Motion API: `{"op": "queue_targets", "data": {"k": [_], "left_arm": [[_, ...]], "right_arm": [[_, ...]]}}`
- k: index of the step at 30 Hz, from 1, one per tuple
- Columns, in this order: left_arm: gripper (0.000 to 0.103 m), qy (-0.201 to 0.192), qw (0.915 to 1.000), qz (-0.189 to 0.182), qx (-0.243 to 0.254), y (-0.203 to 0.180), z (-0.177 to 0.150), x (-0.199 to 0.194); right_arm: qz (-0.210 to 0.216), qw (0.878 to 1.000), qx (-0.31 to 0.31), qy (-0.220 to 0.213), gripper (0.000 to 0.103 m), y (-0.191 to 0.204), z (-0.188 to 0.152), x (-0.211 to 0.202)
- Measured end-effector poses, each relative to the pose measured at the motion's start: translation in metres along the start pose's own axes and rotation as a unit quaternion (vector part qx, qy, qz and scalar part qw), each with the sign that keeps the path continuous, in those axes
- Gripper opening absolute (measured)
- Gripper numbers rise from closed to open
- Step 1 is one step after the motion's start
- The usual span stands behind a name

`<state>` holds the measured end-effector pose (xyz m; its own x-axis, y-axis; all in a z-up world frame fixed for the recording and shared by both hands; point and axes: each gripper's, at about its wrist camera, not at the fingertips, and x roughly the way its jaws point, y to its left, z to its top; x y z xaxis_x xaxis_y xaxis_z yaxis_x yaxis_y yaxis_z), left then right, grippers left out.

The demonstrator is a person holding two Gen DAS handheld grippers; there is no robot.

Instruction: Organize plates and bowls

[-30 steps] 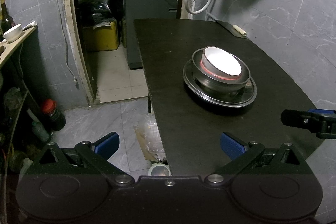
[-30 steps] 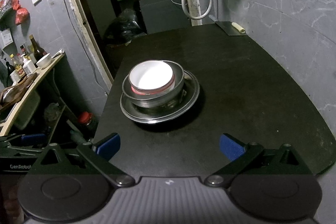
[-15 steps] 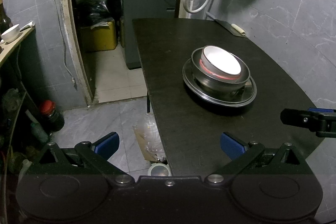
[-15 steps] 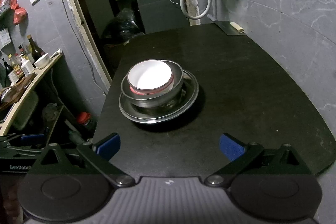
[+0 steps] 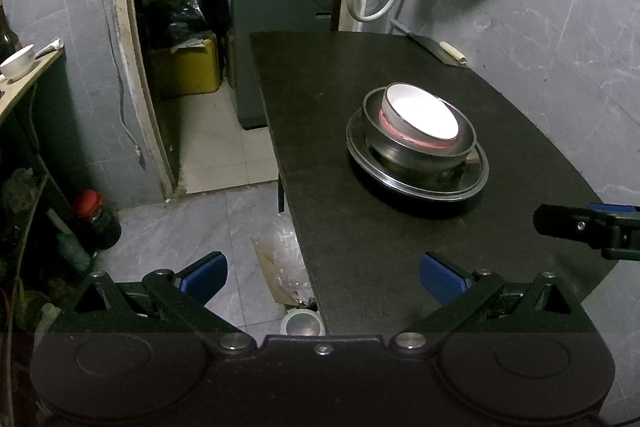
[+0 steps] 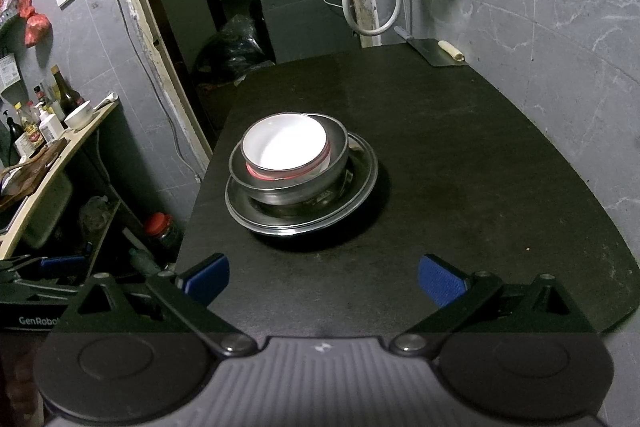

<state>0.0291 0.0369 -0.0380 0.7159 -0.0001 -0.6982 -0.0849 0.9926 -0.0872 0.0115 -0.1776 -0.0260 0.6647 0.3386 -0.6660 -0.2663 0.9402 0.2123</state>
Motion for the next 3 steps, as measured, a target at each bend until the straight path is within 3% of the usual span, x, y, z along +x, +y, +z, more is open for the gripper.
{"op": "queue_targets", "data": {"k": [3], "left_arm": [[0.102,-0.004,1.0000,0.000,0.005,-0.0001,-0.0012,-0.0014]], "right_arm": [[-0.001,1.000,0.001,0.000,0.103,-0.0006,0.0001,0.0010]]}}
